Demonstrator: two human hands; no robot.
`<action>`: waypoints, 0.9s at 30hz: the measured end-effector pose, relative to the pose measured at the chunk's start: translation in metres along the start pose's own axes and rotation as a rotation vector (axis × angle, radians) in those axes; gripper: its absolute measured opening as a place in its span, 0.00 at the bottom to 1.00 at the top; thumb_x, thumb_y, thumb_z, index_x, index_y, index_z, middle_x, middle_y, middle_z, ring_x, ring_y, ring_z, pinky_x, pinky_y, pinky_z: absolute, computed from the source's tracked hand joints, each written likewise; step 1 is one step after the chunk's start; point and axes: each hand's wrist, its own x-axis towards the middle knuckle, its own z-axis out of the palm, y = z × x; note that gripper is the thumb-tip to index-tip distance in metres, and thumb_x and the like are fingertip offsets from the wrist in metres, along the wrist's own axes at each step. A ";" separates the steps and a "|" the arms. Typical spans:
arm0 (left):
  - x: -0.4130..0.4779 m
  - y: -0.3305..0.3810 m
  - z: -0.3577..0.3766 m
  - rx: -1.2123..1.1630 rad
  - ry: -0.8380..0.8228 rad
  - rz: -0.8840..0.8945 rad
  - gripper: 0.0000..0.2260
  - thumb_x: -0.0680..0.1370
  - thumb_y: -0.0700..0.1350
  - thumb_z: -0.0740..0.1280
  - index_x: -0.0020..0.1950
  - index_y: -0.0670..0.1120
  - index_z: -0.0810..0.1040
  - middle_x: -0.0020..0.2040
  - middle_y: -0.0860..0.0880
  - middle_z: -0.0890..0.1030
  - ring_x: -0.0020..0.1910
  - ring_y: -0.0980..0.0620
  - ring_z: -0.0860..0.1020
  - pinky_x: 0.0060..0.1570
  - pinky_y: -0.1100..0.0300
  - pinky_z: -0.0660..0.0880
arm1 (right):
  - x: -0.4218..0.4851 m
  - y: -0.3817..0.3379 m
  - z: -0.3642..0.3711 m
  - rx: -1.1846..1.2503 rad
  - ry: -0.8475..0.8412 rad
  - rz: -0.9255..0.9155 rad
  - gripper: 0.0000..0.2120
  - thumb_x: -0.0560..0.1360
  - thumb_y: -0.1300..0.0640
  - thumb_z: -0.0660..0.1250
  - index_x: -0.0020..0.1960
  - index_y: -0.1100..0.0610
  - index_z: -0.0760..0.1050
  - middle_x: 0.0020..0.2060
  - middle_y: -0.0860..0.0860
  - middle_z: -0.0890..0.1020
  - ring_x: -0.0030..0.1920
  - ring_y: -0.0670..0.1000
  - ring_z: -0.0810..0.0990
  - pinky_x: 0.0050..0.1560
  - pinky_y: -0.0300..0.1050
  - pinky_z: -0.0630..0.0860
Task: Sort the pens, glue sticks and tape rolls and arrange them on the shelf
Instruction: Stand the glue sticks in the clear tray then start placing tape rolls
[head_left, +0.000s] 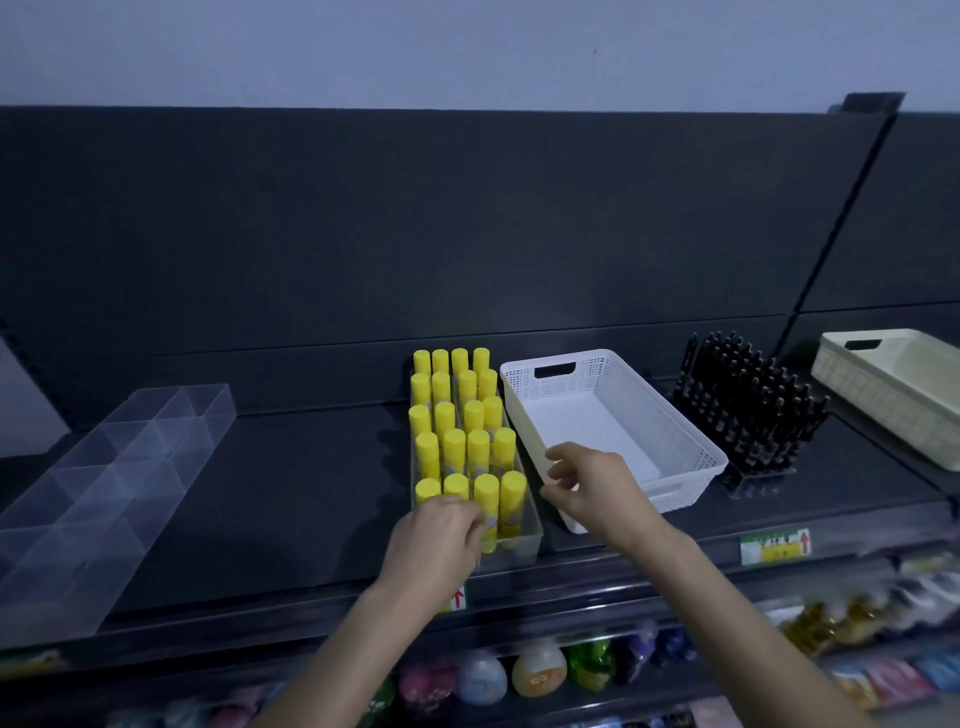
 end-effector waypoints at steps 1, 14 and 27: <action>0.001 0.007 -0.002 -0.016 0.020 -0.002 0.12 0.80 0.47 0.58 0.54 0.47 0.80 0.52 0.52 0.79 0.52 0.51 0.76 0.49 0.56 0.74 | 0.001 0.008 -0.009 0.005 0.018 0.006 0.19 0.74 0.58 0.67 0.64 0.59 0.72 0.54 0.55 0.82 0.52 0.52 0.80 0.53 0.37 0.70; 0.080 0.132 0.053 -0.195 0.138 -0.367 0.22 0.80 0.43 0.57 0.73 0.40 0.60 0.71 0.42 0.64 0.69 0.47 0.65 0.66 0.61 0.60 | 0.031 0.158 -0.079 0.013 0.047 0.047 0.16 0.77 0.65 0.57 0.64 0.64 0.68 0.61 0.57 0.72 0.61 0.57 0.72 0.52 0.40 0.67; 0.080 0.161 0.029 -0.859 0.603 -0.570 0.18 0.73 0.30 0.55 0.55 0.44 0.78 0.44 0.49 0.79 0.50 0.42 0.77 0.44 0.55 0.73 | 0.001 0.160 -0.110 0.398 0.068 0.103 0.19 0.74 0.72 0.50 0.57 0.59 0.73 0.45 0.54 0.80 0.38 0.46 0.74 0.32 0.27 0.70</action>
